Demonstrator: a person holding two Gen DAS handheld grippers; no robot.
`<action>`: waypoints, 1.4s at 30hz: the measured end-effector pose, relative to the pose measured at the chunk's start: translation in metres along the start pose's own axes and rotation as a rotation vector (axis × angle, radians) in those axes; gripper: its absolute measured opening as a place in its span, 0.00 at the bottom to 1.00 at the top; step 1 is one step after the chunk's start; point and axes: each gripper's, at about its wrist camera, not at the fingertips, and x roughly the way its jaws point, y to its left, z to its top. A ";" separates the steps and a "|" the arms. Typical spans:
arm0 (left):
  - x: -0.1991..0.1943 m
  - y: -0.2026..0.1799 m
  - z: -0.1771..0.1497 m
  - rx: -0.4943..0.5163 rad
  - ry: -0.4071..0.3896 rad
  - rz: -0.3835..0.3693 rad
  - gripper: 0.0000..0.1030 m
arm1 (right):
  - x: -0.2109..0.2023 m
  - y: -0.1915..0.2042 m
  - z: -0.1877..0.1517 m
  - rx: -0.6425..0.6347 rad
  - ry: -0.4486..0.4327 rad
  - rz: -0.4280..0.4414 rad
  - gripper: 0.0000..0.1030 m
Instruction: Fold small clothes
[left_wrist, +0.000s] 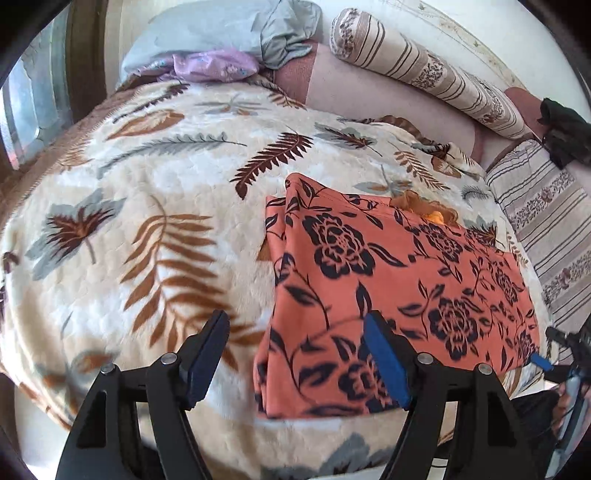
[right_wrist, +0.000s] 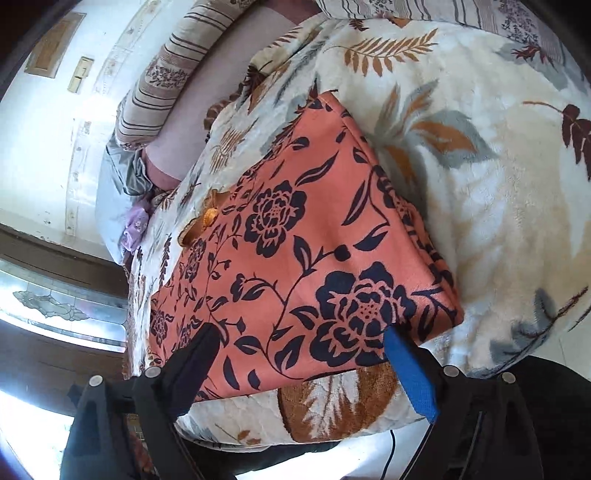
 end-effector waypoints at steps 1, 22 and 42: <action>0.004 0.003 0.005 0.003 0.001 -0.010 0.73 | 0.001 0.001 -0.002 -0.004 0.000 0.001 0.89; 0.049 -0.005 0.039 -0.016 0.063 0.186 0.09 | -0.023 -0.012 -0.027 0.083 -0.044 0.104 0.91; 0.002 -0.146 -0.005 0.194 -0.052 0.066 0.70 | -0.002 -0.052 -0.012 0.342 -0.153 0.122 0.92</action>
